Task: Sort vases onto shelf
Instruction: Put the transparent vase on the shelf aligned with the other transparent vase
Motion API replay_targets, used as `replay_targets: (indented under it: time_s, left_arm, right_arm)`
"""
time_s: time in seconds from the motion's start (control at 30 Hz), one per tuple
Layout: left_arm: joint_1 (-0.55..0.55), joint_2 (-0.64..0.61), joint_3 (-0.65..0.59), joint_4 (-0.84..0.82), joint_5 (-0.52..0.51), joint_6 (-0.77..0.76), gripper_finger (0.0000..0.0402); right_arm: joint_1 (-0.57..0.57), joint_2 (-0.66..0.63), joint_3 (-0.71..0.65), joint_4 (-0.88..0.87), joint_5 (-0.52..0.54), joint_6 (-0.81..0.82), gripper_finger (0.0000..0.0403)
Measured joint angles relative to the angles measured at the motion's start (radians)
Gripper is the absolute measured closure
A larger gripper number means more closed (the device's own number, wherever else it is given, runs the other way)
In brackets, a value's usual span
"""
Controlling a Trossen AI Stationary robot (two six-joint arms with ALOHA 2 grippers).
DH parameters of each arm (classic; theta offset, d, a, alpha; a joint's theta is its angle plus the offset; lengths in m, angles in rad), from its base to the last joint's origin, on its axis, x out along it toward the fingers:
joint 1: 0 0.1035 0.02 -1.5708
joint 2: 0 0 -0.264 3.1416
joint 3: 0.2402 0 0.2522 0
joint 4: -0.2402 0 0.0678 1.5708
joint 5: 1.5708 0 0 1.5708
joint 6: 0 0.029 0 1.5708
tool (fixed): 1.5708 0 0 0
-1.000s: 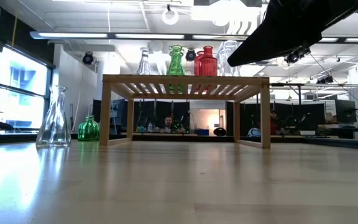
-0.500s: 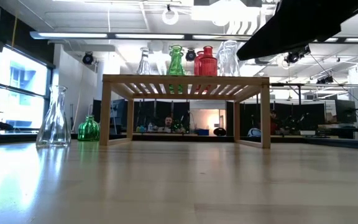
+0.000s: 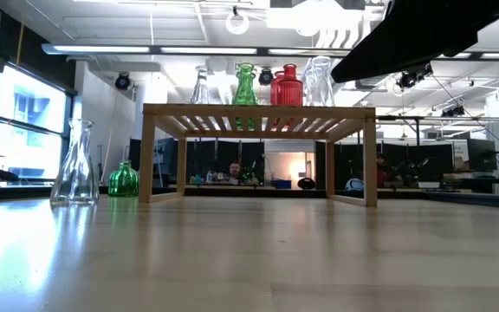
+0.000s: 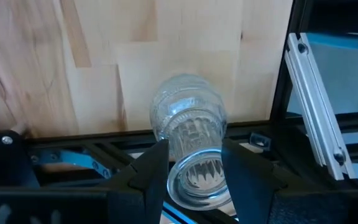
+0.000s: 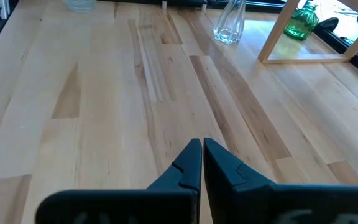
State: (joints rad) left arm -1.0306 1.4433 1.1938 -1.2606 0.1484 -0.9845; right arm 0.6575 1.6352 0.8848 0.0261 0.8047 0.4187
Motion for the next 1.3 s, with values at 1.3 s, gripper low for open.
replay_targets:
  time_s: [1.3]
  left_arm:
    - [-0.022,-0.004,0.002,-0.043,0.053,-0.051,0.0261]
  right_arm:
    - [0.000,0.000,0.000,0.000,0.000,0.011,0.0403]
